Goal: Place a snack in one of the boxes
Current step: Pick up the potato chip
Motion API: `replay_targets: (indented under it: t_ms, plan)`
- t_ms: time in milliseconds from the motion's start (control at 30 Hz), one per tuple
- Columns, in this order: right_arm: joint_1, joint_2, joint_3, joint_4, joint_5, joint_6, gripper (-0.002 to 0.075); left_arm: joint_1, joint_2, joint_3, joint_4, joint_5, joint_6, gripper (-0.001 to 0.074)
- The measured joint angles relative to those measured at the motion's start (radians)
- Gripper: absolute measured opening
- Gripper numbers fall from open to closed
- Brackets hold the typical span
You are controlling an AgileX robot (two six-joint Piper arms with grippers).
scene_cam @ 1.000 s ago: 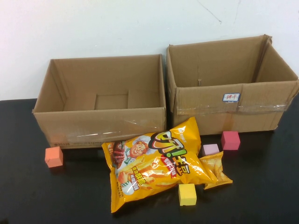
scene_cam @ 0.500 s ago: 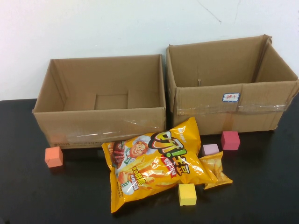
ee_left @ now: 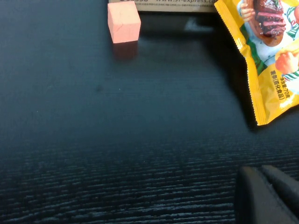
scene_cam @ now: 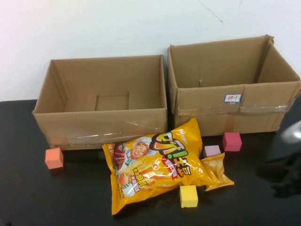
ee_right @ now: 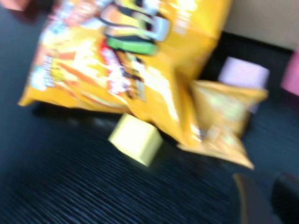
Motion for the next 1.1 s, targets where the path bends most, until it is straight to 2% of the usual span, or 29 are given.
replay_targets:
  t_ms: [67, 200, 233, 300, 467, 700, 967, 1033, 1100]
  plan:
    - [0.058, 0.066, -0.016, 0.101, -0.013, -0.104, 0.0225, 0.000, 0.000, 0.000, 0.000, -0.002, 0.000, -0.0002]
    - [0.161, 0.201, -0.094, 0.169, -0.035, -0.168, 0.0533, 0.000, 0.000, 0.000, 0.000, -0.003, 0.000, -0.0003]
    - [0.178, 0.237, -0.117, 0.177, -0.043, -0.174, 0.0589, 0.000, 0.000, 0.000, 0.000, -0.003, 0.000, -0.0003]
    - [0.210, 0.311, -0.180, 0.196, -0.072, -0.181, 0.0648, 0.000, 0.000, 0.000, 0.000, -0.003, 0.001, -0.0002]
    - [0.222, 0.471, -0.331, 0.246, -0.095, -0.181, 0.0685, 0.000, 0.000, 0.000, 0.000, -0.010, 0.001, -0.0002]
    - [0.231, 0.660, -0.491, 0.299, 0.014, -0.181, 0.0691, 0.000, 0.000, 0.002, -0.001, -0.012, 0.001, -0.0002]
    - [0.235, 0.761, -0.539, 0.314, -0.006, -0.181, 0.0691, 0.000, 0.000, 0.008, -0.001, -0.022, 0.001, -0.0002]
    - [0.235, 0.770, -0.543, 0.320, 0.000, -0.181, 0.0676, 0.000, 0.000, 0.008, -0.001, -0.027, 0.001, -0.0002]
    - [0.235, 0.776, -0.545, 0.321, 0.004, -0.181, 0.0605, 0.000, 0.000, 0.008, -0.001, -0.030, 0.001, -0.0002]
